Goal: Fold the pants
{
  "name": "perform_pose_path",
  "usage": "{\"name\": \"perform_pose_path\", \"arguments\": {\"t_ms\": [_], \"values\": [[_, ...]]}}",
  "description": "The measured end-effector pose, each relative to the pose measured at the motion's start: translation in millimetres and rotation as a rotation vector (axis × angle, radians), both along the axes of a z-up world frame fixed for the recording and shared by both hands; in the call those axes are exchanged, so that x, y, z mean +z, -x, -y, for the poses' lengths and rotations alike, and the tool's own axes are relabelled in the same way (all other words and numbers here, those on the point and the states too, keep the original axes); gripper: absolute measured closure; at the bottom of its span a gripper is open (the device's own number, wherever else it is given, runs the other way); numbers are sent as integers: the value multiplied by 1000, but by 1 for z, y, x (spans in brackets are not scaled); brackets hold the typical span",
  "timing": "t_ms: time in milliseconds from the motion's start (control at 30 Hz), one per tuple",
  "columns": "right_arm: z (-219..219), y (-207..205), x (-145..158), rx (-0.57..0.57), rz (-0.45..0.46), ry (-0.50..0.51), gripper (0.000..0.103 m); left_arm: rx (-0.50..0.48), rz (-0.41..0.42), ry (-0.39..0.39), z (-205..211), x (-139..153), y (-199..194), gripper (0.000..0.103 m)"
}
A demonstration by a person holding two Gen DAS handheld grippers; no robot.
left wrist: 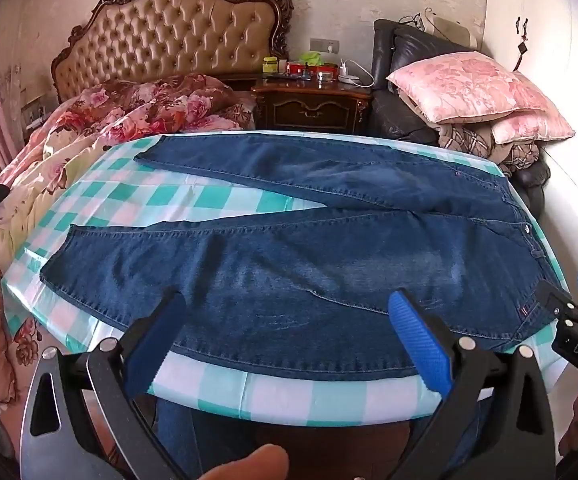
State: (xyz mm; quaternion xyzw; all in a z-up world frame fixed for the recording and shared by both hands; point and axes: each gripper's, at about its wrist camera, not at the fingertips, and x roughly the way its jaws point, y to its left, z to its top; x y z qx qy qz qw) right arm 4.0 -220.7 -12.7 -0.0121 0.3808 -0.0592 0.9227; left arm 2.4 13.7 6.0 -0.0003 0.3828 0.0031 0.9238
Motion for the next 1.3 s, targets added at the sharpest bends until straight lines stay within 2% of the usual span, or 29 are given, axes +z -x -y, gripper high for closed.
{"name": "perform_pose_path", "arguments": {"t_ms": [1300], "values": [[5,0,2,-15,2,3,17,11,9,2,-3,5,1,1]]}}
